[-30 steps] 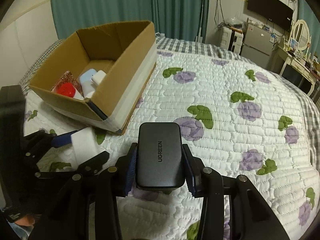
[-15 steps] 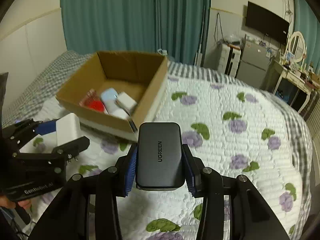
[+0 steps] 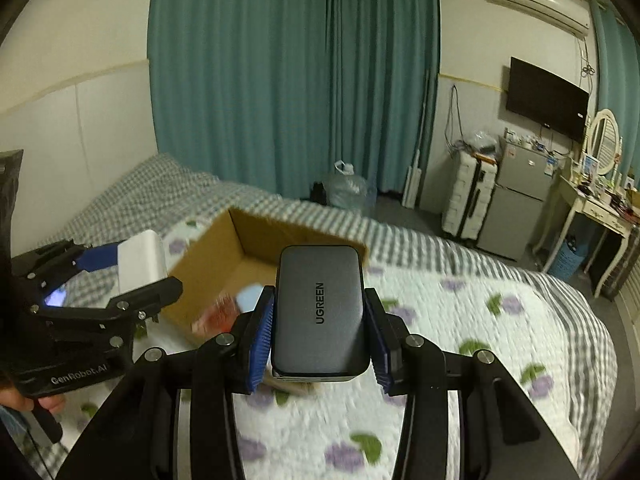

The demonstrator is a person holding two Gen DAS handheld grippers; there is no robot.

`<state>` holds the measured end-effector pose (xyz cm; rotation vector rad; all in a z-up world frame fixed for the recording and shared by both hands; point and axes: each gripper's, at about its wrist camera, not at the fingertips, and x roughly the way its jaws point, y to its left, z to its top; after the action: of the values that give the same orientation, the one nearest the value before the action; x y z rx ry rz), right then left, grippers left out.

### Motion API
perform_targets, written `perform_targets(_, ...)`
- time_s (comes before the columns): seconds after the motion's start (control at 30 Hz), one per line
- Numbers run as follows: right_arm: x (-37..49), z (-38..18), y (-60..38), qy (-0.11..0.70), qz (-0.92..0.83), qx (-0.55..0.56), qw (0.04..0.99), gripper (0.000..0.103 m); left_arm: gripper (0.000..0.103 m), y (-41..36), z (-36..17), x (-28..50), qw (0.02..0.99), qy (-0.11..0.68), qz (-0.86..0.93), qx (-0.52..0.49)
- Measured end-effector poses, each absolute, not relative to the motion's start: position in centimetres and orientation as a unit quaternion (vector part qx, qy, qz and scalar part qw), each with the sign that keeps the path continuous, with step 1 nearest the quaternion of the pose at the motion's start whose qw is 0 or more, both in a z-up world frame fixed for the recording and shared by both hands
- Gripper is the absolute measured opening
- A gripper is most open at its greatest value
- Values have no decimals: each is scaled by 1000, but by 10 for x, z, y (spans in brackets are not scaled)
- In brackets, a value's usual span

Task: Organize rigid objects
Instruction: 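Lower the white charger and UGREEN power bank into the box and release both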

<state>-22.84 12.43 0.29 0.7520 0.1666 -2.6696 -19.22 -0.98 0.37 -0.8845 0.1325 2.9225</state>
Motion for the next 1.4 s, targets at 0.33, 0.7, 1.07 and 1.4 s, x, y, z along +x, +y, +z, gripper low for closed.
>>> perform_targets(0.33,-290,-11,106,47,-945,262,189,41,66,-14,-12,-264,42,50,952,-300)
perform_targets(0.7,-326,-64,127,33,-934,301,190,41,68,-4,-71,-317,47,58,933,-351)
perform_targets(1.07,-324,-64,126,35,-933,302,194,41,70,-19,-67,-306,21,49,936,-347)
perform_targets(1.4,-376,-76,78,98,-916,318,225,41,70,-41,-48,-299,5,43,952,-303)
